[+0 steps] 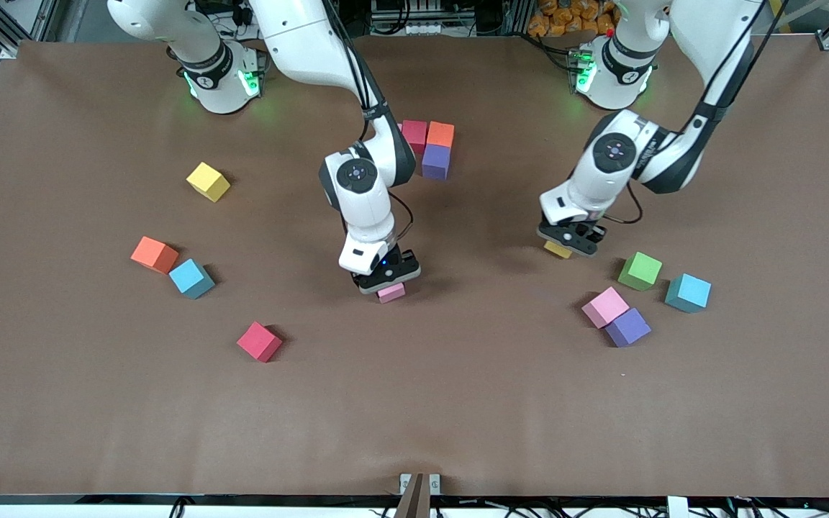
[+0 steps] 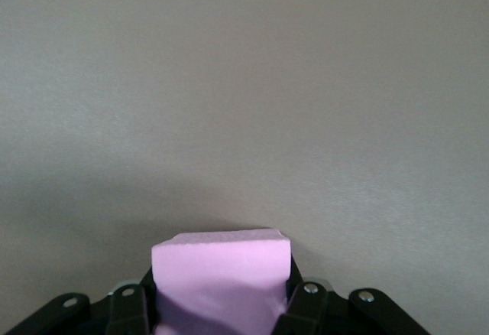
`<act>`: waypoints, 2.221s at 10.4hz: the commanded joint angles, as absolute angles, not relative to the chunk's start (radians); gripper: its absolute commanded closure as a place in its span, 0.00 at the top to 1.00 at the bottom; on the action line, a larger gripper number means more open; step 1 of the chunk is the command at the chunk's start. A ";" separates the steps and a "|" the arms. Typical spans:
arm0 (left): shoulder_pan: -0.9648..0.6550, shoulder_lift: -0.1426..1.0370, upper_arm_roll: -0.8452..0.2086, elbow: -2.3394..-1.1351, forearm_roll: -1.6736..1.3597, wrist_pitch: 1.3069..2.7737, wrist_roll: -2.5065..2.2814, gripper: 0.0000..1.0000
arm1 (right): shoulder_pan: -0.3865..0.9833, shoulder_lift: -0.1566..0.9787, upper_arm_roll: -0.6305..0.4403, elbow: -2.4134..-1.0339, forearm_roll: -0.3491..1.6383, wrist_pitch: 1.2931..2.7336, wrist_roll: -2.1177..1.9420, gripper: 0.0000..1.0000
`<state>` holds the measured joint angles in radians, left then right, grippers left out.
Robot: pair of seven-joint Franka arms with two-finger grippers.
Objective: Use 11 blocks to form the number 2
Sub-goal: 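Grasp the lilac cube with the right gripper while the left gripper lifts yellow, then carry the yellow cube with the left gripper while the right gripper carries lilac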
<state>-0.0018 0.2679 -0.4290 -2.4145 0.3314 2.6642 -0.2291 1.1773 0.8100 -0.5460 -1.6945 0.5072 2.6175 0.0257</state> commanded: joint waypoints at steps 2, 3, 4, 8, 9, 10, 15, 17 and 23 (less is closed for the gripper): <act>-0.101 0.313 -0.431 -2.346 0.350 2.652 -0.456 0.23 | 1.134 0.718 -0.566 -1.684 0.505 2.461 -0.096 0.10; -0.135 0.317 -0.431 -2.333 0.348 2.649 -0.509 0.23 | 1.112 0.688 -0.568 -1.687 0.503 2.413 -0.130 0.10; -0.165 0.319 -0.431 -2.320 0.347 2.643 -0.555 0.23 | 1.086 0.657 -0.568 -1.693 0.502 2.364 -0.182 0.10; -0.317 0.377 -0.430 -2.145 0.286 2.466 -0.704 0.22 | 0.950 0.560 -0.563 -1.694 0.489 2.193 -0.381 0.10; -0.328 0.390 -0.430 -2.107 0.252 2.430 -0.715 0.22 | 0.915 0.534 -0.561 -1.695 0.467 2.156 -0.414 0.10; -0.363 0.397 -0.419 -2.089 0.236 2.421 -0.738 0.22 | 0.881 0.513 -0.555 -1.694 0.444 2.117 -0.432 0.10; -0.540 0.465 -0.351 -2.011 0.203 2.414 -1.087 0.21 | 0.594 0.428 -0.348 -1.692 0.296 2.030 -0.526 0.11; -0.566 0.466 -0.353 -2.010 0.201 2.414 -1.135 0.22 | 0.397 0.423 -0.202 -1.693 0.290 2.022 -0.609 0.12; -0.641 0.529 -0.354 -1.994 0.215 2.427 -1.180 0.22 | 0.342 0.414 -0.153 -1.704 0.278 1.950 -0.462 0.12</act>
